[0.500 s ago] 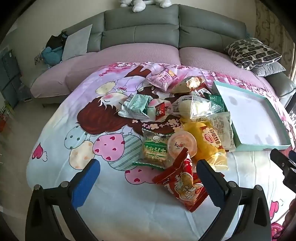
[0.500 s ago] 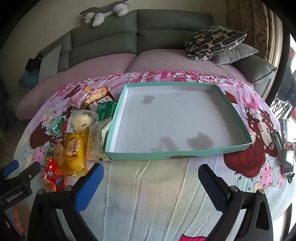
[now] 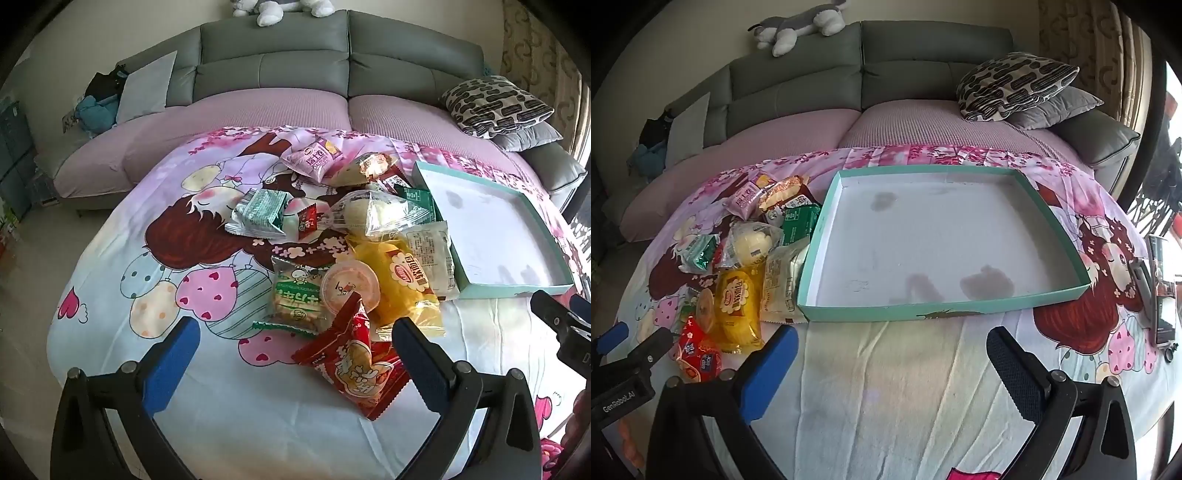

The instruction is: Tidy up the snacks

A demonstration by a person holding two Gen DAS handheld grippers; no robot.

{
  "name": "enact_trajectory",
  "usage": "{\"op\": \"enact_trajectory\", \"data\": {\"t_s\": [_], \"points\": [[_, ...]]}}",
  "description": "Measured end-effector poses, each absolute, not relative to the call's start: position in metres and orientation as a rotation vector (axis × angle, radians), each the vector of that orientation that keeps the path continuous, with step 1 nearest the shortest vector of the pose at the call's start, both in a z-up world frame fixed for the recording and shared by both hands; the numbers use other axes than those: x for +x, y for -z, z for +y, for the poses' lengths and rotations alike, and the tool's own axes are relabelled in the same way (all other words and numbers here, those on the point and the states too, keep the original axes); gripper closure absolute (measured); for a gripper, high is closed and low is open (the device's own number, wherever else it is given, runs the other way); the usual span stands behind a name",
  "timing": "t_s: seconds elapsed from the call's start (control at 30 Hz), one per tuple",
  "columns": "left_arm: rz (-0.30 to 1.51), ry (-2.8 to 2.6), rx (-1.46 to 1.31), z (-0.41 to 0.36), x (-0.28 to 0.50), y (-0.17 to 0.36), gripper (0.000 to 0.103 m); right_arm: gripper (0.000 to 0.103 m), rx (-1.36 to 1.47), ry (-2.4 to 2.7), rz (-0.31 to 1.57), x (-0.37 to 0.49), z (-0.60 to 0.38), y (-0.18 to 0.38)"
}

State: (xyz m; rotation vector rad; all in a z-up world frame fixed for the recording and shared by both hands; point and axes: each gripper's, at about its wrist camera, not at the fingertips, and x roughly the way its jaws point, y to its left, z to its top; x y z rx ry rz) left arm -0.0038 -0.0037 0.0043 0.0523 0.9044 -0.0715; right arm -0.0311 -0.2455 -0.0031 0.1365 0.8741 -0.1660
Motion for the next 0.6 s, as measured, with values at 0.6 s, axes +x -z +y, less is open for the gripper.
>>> {"op": "enact_trajectory", "data": {"t_s": [0.6], "points": [[0.9,0.082,0.047,-0.0031,-0.0034,-0.0042,0.0,0.0,0.138,0.178,0.872,-0.0309,-0.2421,0.0065]]}}
